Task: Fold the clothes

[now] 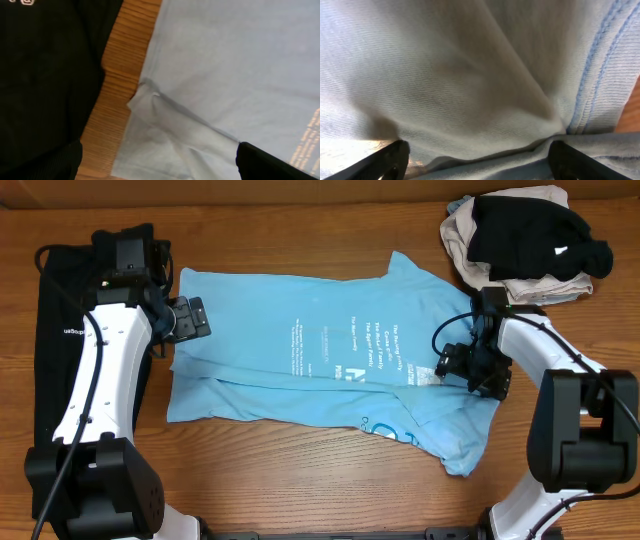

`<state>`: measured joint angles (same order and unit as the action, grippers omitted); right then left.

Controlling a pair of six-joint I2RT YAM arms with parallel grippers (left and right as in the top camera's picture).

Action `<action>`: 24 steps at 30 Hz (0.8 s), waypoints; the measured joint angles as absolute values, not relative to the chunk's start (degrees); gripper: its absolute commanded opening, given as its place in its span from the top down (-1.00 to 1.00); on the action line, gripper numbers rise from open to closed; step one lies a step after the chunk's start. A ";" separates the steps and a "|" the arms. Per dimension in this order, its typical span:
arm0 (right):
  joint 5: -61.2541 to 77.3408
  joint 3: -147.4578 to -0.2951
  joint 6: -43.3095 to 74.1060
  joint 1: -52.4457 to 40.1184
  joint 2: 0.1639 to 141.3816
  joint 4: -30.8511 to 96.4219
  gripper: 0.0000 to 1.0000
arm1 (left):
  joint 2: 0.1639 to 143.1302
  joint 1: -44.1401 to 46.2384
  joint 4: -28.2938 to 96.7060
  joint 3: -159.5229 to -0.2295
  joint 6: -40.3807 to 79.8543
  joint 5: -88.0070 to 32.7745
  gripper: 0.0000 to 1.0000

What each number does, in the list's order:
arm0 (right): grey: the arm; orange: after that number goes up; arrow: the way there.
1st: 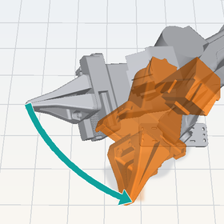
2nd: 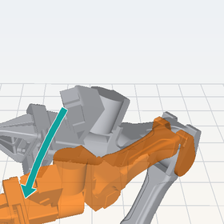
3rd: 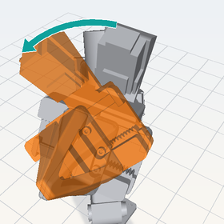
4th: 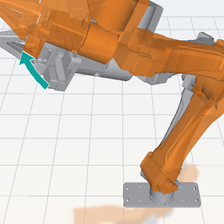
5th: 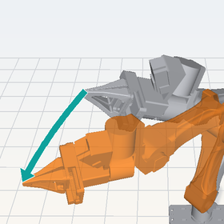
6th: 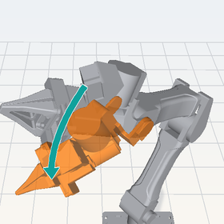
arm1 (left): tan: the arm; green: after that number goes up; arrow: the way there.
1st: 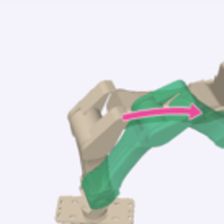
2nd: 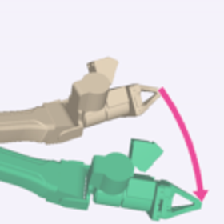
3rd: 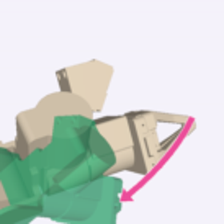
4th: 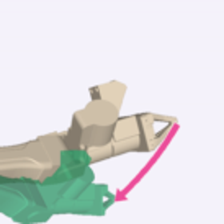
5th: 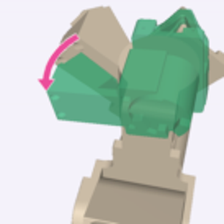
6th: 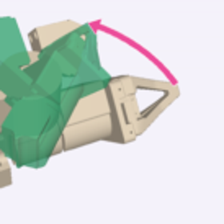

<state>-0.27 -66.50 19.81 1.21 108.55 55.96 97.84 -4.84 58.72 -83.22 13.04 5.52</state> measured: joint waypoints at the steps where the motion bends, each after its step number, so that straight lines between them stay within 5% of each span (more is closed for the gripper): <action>1: -0.30 -66.28 19.94 1.23 108.29 56.10 -0.97 | 97.86 -4.84 58.61 -83.20 12.73 5.87 -1.00; 8: 0.03 -70.11 18.50 1.63 106.80 64.51 -1.00 | 97.84 -4.84 51.66 -83.26 5.98 3.55 -1.00; 15: 0.69 -96.18 13.54 1.54 102.98 77.69 -1.00 | 99.11 -4.84 57.91 -94.35 1.08 -3.81 -1.00; 24: 4.29 -108.68 7.35 -3.05 100.79 67.66 -1.00 | 107.98 -4.84 55.99 -114.34 -3.46 -4.54 -1.00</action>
